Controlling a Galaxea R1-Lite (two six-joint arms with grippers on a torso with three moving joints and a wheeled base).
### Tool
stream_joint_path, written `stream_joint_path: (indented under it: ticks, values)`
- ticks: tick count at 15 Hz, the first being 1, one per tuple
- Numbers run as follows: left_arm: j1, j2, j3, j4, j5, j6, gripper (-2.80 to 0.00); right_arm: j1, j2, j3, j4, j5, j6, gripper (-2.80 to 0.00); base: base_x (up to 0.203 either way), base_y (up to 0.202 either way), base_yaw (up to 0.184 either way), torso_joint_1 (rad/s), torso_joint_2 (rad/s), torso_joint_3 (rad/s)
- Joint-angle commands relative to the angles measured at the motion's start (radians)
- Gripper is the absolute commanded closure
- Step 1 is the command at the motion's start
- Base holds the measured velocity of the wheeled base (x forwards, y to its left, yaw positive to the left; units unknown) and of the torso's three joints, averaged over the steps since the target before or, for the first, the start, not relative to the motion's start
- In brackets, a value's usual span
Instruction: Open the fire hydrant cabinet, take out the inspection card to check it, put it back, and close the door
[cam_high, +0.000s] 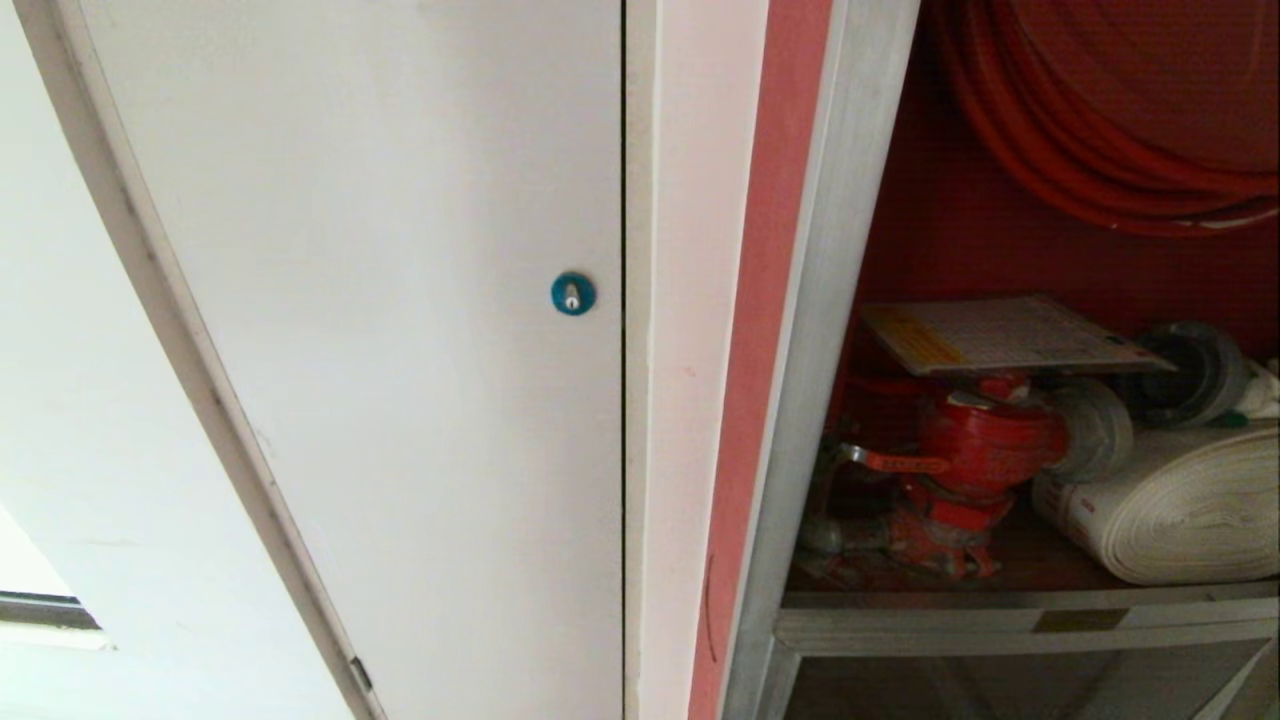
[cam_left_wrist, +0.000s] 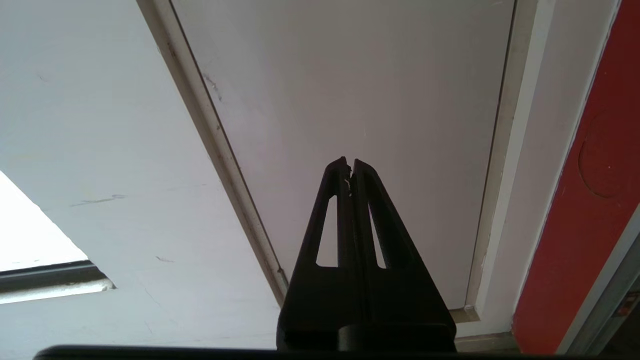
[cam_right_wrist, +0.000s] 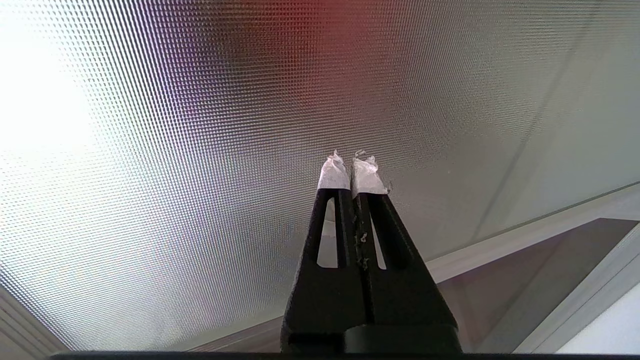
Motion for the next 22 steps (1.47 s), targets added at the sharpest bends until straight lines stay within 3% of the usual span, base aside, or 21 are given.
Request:
stream_joint_path:
  ticks: [1, 15, 22]
  values:
    - [0.0, 0.0, 0.0, -0.001, 0.0, 0.0, 0.0, 0.0, 0.002, 0.005, 0.0, 0.001, 0.0, 0.0, 0.0, 0.0, 0.0, 0.0, 0.0, 0.0]
    - [0.0, 0.0, -0.002, 0.061, 0.006, -0.024, 0.0, 0.0, 0.002, 0.005, 0.0, 0.001, 0.0, 0.0, 0.0, 0.0, 0.0, 0.0, 0.0, 0.0]
    - [0.0, 0.0, -0.002, 0.062, 0.011, -0.073, 0.0, 0.0, 0.002, 0.005, 0.0, 0.001, 0.0, 0.0, 0.0, 0.0, 0.0, 0.0, 0.0, 0.0]
